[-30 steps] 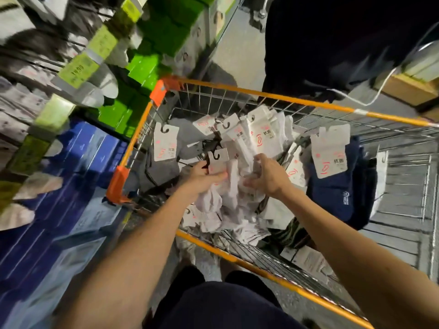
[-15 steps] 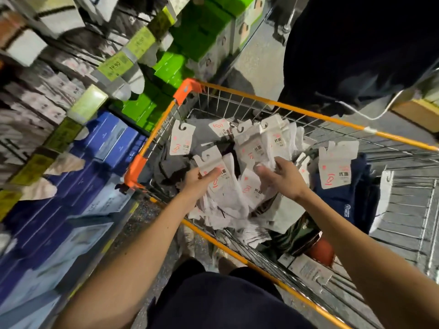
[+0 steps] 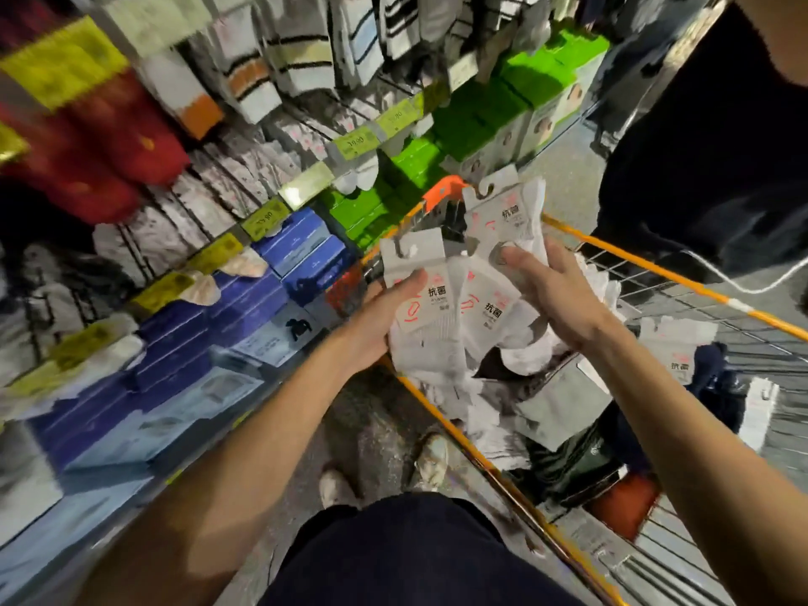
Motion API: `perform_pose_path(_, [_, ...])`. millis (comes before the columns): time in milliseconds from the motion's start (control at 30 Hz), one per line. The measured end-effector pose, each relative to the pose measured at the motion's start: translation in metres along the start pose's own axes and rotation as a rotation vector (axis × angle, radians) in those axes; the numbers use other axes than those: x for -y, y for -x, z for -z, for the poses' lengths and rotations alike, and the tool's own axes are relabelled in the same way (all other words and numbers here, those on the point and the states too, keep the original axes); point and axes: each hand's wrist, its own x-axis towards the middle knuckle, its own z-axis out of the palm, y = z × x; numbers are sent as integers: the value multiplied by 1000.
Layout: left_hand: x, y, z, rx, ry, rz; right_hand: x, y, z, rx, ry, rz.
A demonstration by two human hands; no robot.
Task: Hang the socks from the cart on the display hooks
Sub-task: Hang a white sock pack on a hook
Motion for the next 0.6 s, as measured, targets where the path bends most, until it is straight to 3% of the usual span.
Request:
perform_pose_path(167, [-30, 54, 46, -107, -43, -115, 35, 13, -75, 134, -143, 16])
perform_pose_path(333, [-68, 127, 95, -348, 10, -286, 79, 48, -170, 243, -231, 43])
perform_pose_path(600, [-144, 284, 171, -400, 81, -608, 170, 142, -300, 503, -367, 107])
